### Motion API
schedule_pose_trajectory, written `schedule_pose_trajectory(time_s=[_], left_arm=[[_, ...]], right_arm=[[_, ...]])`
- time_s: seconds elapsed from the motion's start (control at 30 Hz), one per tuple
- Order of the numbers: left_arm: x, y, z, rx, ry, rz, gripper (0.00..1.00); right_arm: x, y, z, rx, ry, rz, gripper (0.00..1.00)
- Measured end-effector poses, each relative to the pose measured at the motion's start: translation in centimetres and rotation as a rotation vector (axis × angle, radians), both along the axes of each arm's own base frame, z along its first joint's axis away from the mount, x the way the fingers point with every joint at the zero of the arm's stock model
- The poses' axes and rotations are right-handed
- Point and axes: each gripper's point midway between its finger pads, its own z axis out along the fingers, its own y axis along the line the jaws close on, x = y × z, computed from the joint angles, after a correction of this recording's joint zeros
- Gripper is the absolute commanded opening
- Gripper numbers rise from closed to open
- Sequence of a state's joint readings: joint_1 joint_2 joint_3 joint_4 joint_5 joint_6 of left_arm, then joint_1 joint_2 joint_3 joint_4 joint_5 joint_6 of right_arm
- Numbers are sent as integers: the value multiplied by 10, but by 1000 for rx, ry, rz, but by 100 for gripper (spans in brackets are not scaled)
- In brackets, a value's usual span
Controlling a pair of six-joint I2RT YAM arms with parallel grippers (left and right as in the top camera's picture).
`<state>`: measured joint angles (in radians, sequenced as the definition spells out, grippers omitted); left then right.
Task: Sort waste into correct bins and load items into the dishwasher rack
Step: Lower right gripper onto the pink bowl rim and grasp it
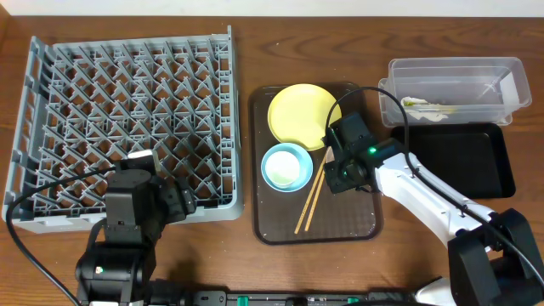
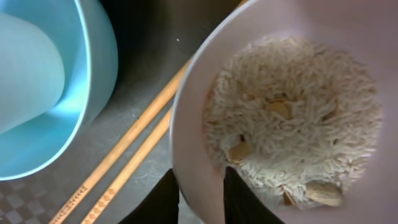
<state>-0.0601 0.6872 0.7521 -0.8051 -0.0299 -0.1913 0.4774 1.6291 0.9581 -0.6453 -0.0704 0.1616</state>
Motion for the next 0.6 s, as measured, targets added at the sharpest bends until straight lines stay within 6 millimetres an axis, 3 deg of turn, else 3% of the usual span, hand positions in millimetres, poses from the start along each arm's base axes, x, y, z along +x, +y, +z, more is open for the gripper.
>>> schedule_pose_trajectory(time_s=[0.3,0.6], left_arm=[[0,0,0,0,0,0,86],[0,0,0,0,0,0,86]], right_arm=[[-6,-6,-9,-26,8,-2,21],[2,0,-10,-13,-40,17,3]])
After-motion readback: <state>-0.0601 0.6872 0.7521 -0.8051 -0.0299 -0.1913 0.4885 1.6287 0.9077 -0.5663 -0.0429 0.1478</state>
